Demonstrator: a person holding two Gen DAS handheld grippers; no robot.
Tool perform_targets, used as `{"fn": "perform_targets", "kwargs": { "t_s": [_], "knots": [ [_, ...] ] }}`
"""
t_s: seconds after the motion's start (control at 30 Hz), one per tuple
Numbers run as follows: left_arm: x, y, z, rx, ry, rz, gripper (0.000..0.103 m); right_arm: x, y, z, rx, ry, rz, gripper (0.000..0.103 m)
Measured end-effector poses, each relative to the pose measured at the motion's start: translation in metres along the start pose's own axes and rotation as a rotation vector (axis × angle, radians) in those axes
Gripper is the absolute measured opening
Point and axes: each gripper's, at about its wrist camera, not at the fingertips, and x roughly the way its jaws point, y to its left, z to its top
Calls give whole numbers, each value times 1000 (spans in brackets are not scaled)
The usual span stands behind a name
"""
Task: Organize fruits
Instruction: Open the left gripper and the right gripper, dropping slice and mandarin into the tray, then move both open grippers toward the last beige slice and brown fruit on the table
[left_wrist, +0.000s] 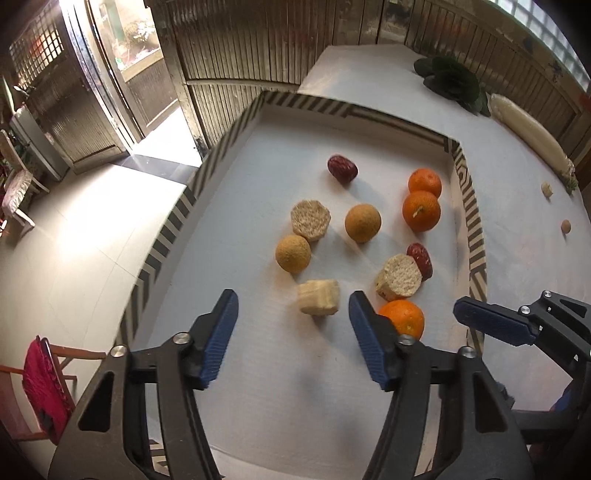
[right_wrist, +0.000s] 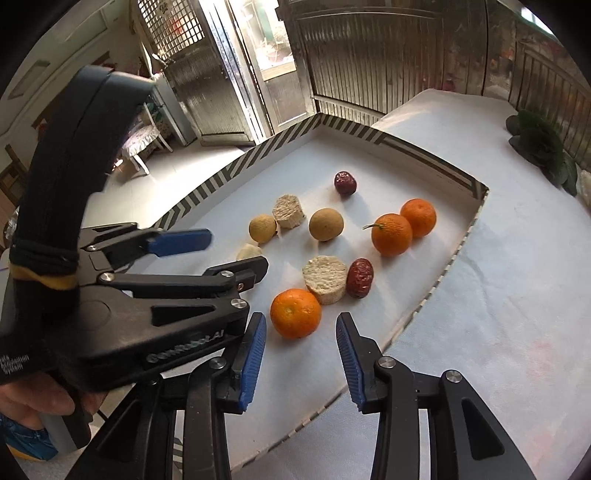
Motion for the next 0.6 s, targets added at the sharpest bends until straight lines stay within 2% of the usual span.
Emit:
{"fn": "perform_targets", "kwargs": {
  "t_s": [0.3,0.6],
  "knots": [
    [-13,-16,8,29,-40,-17,63,-21,-11,-1,31,-54,-23,39],
    [-17,-48,23,85,-64,-63,63,-42,-44,-9,124,-100,-71,40]
  ]
}}
